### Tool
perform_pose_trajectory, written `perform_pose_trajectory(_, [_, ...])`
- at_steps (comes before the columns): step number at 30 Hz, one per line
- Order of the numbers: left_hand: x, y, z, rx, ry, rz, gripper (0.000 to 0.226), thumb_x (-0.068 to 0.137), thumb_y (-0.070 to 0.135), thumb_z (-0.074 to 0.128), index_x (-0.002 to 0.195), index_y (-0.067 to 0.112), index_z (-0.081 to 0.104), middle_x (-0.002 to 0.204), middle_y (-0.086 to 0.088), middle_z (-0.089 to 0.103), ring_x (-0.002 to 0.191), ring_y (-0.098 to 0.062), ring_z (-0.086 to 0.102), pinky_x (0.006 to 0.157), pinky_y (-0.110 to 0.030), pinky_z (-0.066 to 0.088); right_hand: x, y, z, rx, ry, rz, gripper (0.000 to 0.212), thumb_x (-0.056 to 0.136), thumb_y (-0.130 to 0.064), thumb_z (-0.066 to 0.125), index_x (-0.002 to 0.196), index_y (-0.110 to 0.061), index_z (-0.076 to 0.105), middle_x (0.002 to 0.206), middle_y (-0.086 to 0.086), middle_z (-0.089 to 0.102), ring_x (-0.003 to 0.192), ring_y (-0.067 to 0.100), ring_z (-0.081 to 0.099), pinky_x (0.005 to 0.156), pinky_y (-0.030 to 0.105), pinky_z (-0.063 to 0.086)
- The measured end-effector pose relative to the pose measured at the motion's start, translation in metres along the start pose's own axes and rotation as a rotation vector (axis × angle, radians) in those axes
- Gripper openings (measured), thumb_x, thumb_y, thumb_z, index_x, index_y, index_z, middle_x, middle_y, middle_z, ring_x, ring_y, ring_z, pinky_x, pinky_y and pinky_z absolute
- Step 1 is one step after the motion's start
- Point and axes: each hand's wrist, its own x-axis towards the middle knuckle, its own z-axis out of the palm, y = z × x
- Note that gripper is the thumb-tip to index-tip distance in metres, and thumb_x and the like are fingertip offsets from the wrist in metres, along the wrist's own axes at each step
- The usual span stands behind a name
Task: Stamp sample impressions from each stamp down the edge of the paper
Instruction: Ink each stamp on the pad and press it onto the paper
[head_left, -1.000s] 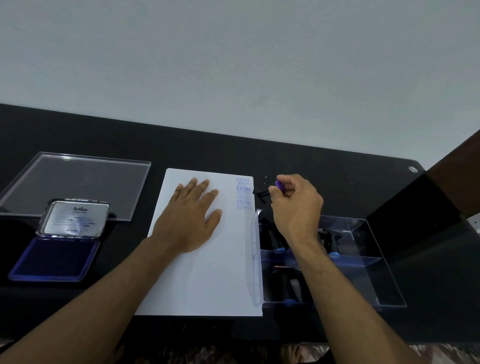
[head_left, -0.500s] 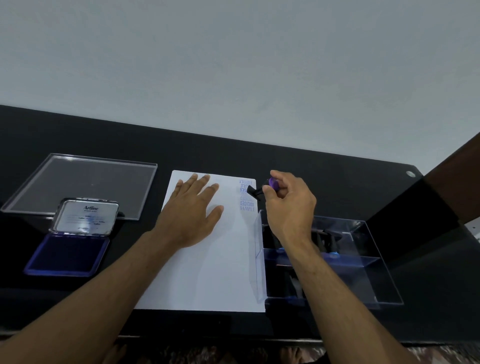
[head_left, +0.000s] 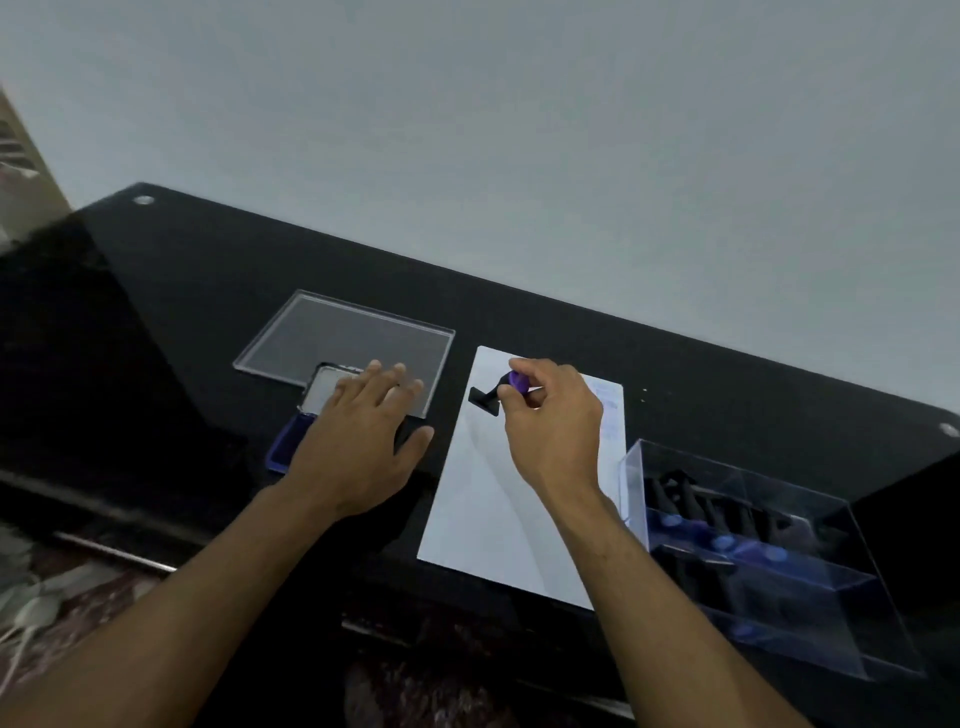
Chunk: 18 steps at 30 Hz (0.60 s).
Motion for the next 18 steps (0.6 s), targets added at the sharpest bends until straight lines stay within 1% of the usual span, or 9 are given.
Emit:
perform_pose_trajectory(2, [-0.017,-0.019,-0.009,0.027,0.02,-0.033,0.064,0.098,0.059,0.036,0.151,0.024,0.038,0.162,-0.003,0.031,0.153,-0.024,0.016,0.125,-0.045,0.015,-0.008,-0.015,0.015,0.018,-0.047,-0.033,0.027,0.088,-0.017,0.073,0.114,-0.021,0.071,0.098,-0.012,0.057,0.085,0.008,0.061,0.07,0.002,0.041])
perform_pose_trajectory(4, [-0.032,-0.036,-0.016,0.042,0.019,-0.075,0.069,0.094,0.062,0.029,0.151,0.024,0.038,0.162,-0.003,0.032,0.153,-0.023,0.017,0.126,-0.045,0.014,-0.016,-0.028,0.028,0.032,-0.092,-0.072,0.027,0.087,-0.016,0.073,0.114,-0.021,0.071,0.096,-0.012,0.056,0.085,0.008,0.062,0.075,0.006,0.045])
perform_pose_trajectory(8, [-0.059,-0.064,-0.026,0.056,0.032,-0.142,0.075,0.092,0.064,0.023,0.153,0.022,0.038,0.162,-0.002,0.032,0.153,-0.024,0.018,0.126,-0.046,0.012,-0.03,-0.052,0.049,0.034,-0.16,-0.112,0.027,0.087,-0.018,0.073,0.113,-0.024,0.071,0.096,-0.012,0.057,0.087,0.004,0.059,0.076,-0.002,0.039])
perform_pose_trajectory(9, [-0.065,-0.07,-0.028,0.053,0.037,-0.152,0.076,0.092,0.065,0.022,0.153,0.021,0.038,0.161,-0.003,0.033,0.153,-0.025,0.02,0.126,-0.046,0.012,-0.033,-0.057,0.054,0.041,-0.175,-0.121,0.027,0.087,-0.017,0.073,0.113,-0.024,0.071,0.097,-0.013,0.057,0.088,0.004,0.059,0.079,0.001,0.042])
perform_pose_trajectory(10, [-0.07,-0.075,-0.029,0.051,0.042,-0.162,0.077,0.092,0.065,0.022,0.153,0.021,0.039,0.161,-0.004,0.034,0.152,-0.025,0.021,0.125,-0.046,0.014,-0.036,-0.062,0.058,0.052,-0.19,-0.129,0.027,0.088,-0.016,0.073,0.113,-0.024,0.072,0.098,-0.013,0.057,0.09,0.005,0.06,0.083,0.006,0.046])
perform_pose_trajectory(12, [-0.077,-0.085,-0.03,0.046,0.05,-0.178,0.078,0.092,0.065,0.023,0.153,0.02,0.039,0.161,-0.005,0.035,0.152,-0.026,0.022,0.125,-0.047,0.015,-0.042,-0.071,0.064,0.07,-0.22,-0.142,0.027,0.088,-0.015,0.073,0.114,-0.023,0.071,0.103,-0.011,0.059,0.093,0.008,0.062,0.088,0.022,0.054])
perform_pose_trajectory(13, [-0.081,-0.089,-0.03,0.044,0.051,-0.186,0.078,0.093,0.066,0.023,0.153,0.019,0.039,0.16,-0.005,0.035,0.152,-0.026,0.023,0.125,-0.047,0.016,-0.045,-0.075,0.068,0.073,-0.235,-0.15,0.028,0.088,-0.015,0.073,0.115,-0.023,0.071,0.106,-0.009,0.061,0.095,0.009,0.062,0.089,0.026,0.055])
perform_pose_trajectory(16, [-0.089,-0.1,-0.028,0.043,0.047,-0.202,0.077,0.093,0.066,0.024,0.154,0.02,0.037,0.162,-0.004,0.033,0.153,-0.024,0.02,0.125,-0.046,0.015,-0.052,-0.082,0.075,0.066,-0.268,-0.174,0.031,0.089,-0.017,0.072,0.118,-0.024,0.068,0.112,-0.006,0.062,0.099,0.012,0.063,0.089,0.032,0.056])
perform_pose_trajectory(18, [-0.092,-0.106,-0.026,0.044,0.044,-0.205,0.076,0.093,0.066,0.025,0.154,0.022,0.036,0.162,-0.003,0.032,0.153,-0.023,0.019,0.125,-0.045,0.014,-0.054,-0.085,0.077,0.037,-0.278,-0.201,0.026,0.09,-0.018,0.071,0.115,-0.023,0.069,0.111,-0.007,0.062,0.097,0.012,0.062,0.088,0.033,0.056])
